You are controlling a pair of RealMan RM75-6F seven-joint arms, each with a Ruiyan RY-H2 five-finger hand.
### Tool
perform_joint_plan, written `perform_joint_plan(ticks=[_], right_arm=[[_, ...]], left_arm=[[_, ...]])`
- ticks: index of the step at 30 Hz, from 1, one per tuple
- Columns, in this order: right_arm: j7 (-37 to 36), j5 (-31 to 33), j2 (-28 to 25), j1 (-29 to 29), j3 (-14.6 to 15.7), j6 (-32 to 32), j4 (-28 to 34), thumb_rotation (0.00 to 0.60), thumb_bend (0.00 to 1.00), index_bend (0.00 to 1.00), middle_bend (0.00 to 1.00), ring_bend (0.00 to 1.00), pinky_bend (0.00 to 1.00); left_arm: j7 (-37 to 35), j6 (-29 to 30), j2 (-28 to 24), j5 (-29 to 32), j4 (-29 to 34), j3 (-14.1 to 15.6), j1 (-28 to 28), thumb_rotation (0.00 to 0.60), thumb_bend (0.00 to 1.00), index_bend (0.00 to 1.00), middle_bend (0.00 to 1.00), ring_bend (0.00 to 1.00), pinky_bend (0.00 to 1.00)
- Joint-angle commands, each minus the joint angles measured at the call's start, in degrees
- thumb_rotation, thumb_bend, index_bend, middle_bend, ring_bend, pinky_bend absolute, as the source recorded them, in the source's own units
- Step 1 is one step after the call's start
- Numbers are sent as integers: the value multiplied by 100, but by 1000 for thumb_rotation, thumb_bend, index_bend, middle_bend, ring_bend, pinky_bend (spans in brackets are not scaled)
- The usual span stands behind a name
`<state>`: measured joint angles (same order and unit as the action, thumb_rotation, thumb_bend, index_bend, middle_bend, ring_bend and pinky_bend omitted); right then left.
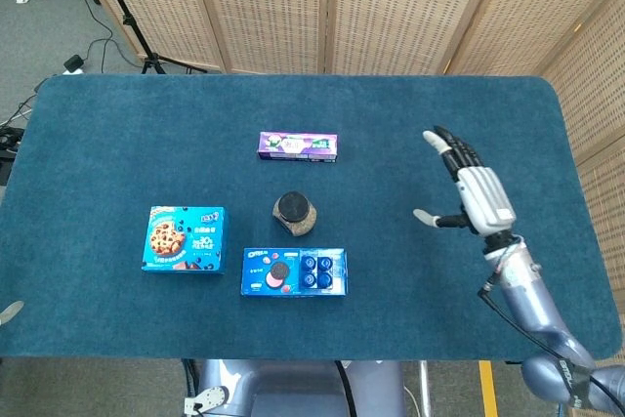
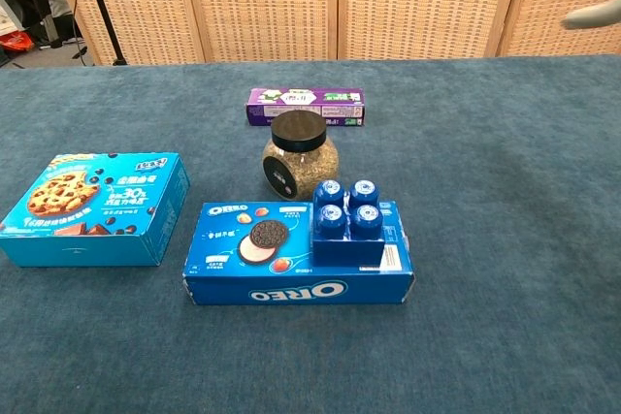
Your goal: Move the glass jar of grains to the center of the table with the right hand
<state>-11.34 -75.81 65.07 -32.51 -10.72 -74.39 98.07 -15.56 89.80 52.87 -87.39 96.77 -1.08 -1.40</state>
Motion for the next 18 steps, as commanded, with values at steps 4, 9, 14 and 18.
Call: perform_joint_plan(ticks=[4,9,14,18], right_arm=[[732,-1318,249,1337,709,-1695,-1025,600,0,0,0,0,0],[996,-1277,255,1656,809,-1846,-956,600,0,0,0,0,0],[1246,-1128,104,1871,936,-1697,-659,600,0,0,0,0,0],[1351,-987,34,1993,953,-1569,-515,600,0,0,0,0,0]], left_arm=[[256,89,116,-16,4,-10,-25,600,0,0,0,0,0],[307,126,148,10,-1,-25,-41,600,0,0,0,0,0],[313,148,169,-2,-23,-26,-49,600,0,0,0,0,0],[365,131,164,-7,10,-15,-46,600,0,0,0,0,0]])
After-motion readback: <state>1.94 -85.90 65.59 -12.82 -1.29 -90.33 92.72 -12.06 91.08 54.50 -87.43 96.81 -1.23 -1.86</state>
